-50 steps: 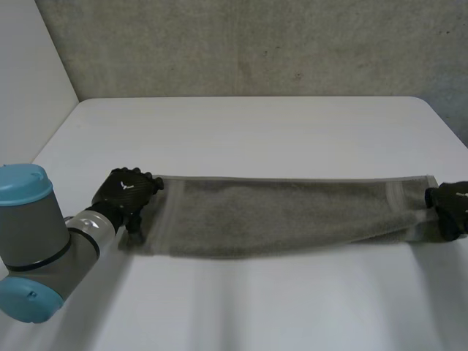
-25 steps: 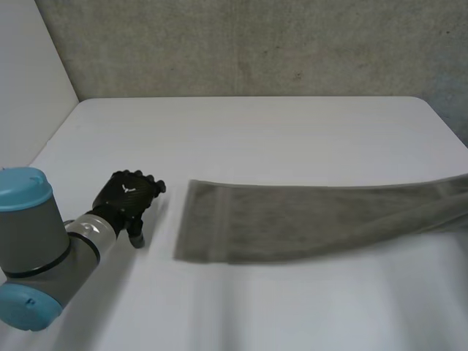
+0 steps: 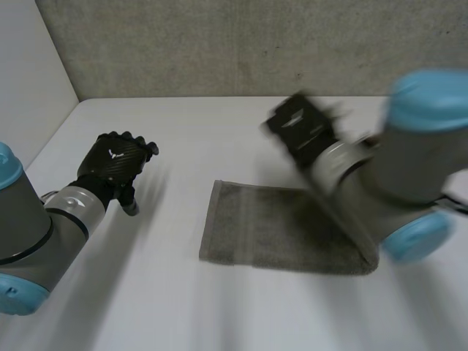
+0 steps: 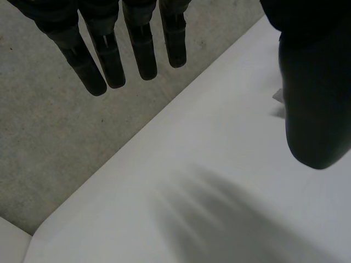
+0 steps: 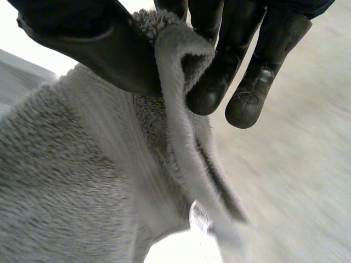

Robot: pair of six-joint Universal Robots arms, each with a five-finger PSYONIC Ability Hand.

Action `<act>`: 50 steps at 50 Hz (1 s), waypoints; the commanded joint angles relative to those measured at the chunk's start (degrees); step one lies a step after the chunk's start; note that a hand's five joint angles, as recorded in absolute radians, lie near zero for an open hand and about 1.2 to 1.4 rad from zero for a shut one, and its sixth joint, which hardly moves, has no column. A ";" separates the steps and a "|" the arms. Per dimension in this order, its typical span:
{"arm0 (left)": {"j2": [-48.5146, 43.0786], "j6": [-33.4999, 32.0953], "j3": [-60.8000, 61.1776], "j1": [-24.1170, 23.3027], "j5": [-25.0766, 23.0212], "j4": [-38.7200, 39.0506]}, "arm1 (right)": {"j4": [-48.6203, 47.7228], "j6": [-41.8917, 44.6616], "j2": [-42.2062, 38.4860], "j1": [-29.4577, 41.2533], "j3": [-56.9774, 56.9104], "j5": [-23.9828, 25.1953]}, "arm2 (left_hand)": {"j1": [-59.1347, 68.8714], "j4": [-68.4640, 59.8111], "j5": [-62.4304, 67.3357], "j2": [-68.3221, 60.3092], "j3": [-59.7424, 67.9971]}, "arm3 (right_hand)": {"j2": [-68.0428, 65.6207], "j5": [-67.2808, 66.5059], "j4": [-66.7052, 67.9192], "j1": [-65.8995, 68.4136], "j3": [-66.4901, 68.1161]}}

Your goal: Fold the towel.

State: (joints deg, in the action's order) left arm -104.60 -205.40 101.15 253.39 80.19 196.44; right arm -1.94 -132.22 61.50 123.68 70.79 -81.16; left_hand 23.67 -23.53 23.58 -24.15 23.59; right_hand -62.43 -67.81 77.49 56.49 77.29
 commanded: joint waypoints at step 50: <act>-27.41 5.18 -22.15 -23.55 17.10 0.00 | -9.75 -22.20 9.80 -19.53 41.55 1.79 | -3.02 2.89 -12.94 3.50 -2.95 | 18.91 34.29 -33.97 -12.97 -33.77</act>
State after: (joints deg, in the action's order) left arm -132.24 -199.60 76.47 229.72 93.06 197.43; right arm -10.18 -154.53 77.42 104.09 114.49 -78.37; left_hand 23.67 -23.53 23.56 -24.15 23.59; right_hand -33.26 -23.32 32.81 33.09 32.86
